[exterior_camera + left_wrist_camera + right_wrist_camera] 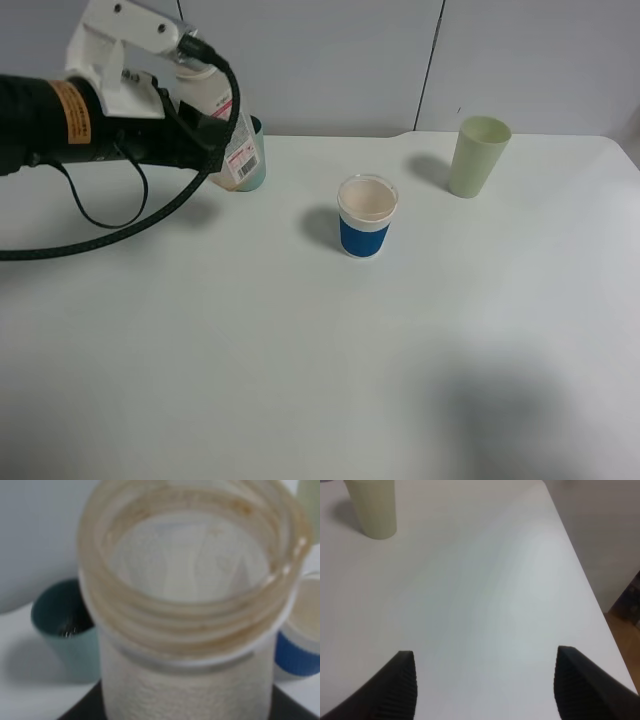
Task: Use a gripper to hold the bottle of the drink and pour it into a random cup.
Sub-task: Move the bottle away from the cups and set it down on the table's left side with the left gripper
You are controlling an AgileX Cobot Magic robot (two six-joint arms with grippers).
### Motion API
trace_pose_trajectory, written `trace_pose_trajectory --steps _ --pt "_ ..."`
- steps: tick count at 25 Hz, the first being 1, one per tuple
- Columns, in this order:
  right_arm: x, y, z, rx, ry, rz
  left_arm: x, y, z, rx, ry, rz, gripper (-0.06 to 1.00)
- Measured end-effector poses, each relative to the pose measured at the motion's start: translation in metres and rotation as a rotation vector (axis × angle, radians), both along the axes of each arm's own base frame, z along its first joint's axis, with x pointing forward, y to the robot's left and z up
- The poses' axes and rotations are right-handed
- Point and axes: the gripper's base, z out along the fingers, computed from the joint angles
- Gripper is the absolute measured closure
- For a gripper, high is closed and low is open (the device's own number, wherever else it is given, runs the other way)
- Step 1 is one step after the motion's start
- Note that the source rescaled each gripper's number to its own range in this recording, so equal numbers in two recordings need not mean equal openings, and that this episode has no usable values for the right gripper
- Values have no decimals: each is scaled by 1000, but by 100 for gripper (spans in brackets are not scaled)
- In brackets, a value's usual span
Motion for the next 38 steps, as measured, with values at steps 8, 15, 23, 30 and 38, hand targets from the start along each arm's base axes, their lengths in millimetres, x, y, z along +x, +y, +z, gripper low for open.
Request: trace_pose_trajectory --steps 8,15,23,30,38 --pt "0 0 0 0 0 0 -19 36 -34 -85 33 72 94" --pt "0 0 0 0 0 0 -33 50 -58 -40 36 112 94" --pt "0 0 0 0 0 0 -40 49 -96 60 154 50 94" --pt "0 0 0 0 0 0 -38 45 -103 28 153 26 94" --pt "0 0 0 0 0 0 -37 45 -103 23 149 24 94"
